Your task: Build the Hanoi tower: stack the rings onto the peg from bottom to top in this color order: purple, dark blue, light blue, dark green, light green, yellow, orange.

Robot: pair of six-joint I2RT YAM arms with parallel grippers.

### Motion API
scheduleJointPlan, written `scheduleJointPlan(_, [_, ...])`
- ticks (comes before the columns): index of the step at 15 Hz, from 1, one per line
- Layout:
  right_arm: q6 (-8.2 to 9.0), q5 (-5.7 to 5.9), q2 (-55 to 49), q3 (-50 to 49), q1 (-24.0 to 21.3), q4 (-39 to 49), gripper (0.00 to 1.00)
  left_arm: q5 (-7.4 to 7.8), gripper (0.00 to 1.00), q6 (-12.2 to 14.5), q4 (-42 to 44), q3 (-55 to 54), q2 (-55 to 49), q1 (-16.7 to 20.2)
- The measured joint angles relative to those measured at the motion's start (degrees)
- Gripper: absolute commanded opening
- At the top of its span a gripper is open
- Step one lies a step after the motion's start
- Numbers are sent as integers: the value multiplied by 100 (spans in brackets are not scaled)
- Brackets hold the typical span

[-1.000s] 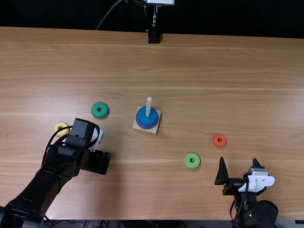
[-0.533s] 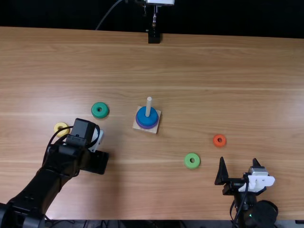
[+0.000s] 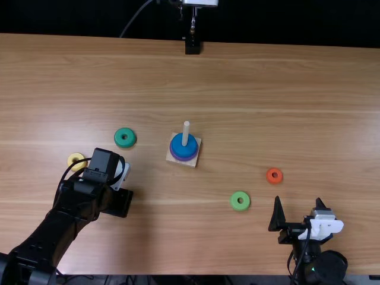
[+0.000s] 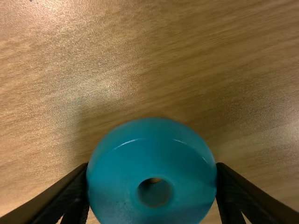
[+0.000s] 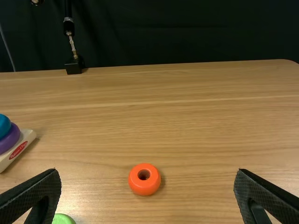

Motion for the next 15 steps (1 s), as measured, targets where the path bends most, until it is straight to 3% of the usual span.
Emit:
scheduleJointPlan(4, [0, 0, 0, 0, 2, -2, 100, 4, 8, 4, -157, 33, 0, 2])
scheduleJointPlan(9, [0, 0, 0, 2, 2, 0, 100, -28, 9, 4, -2304, 1231, -11, 2])
scheduleJointPlan(15, [-2, 2, 0, 2, 0, -2, 100, -208, 9, 4, -3333, 2444, -118, 2])
